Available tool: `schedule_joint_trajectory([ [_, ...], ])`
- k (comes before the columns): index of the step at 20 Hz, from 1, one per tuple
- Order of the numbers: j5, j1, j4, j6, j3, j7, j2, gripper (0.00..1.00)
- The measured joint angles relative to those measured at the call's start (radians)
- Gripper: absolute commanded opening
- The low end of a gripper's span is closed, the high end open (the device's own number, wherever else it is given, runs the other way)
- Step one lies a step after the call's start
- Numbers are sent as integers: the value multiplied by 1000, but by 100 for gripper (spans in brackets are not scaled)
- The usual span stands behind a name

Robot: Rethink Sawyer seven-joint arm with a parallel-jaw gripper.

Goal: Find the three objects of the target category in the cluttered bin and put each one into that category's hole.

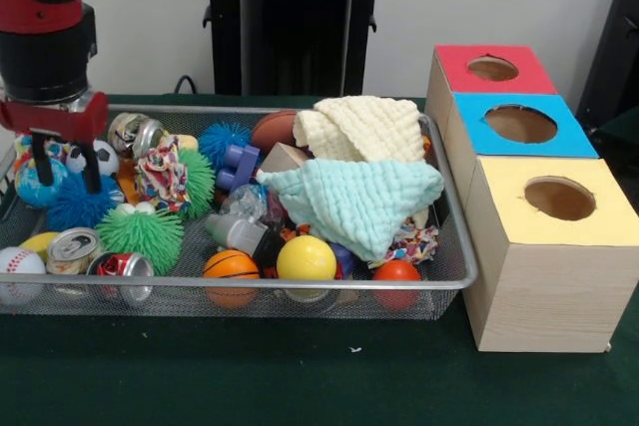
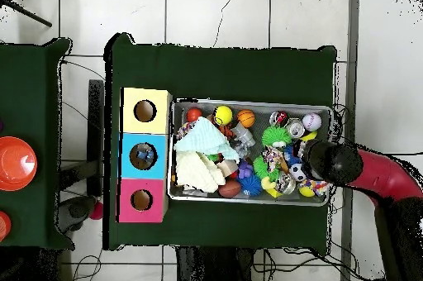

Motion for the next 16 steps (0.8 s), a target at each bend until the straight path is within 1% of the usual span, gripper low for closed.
schedule_joint_trajectory([
  [1,31,-4,12,0,10,0,-2,100],
  [3,64,-8,29,0,22,0,-5,100],
  [6,99,-8,54,0,39,0,-8,100],
  [10,111,-2,72,0,42,0,-9,100],
  [16,124,28,107,-18,42,0,-10,100],
])
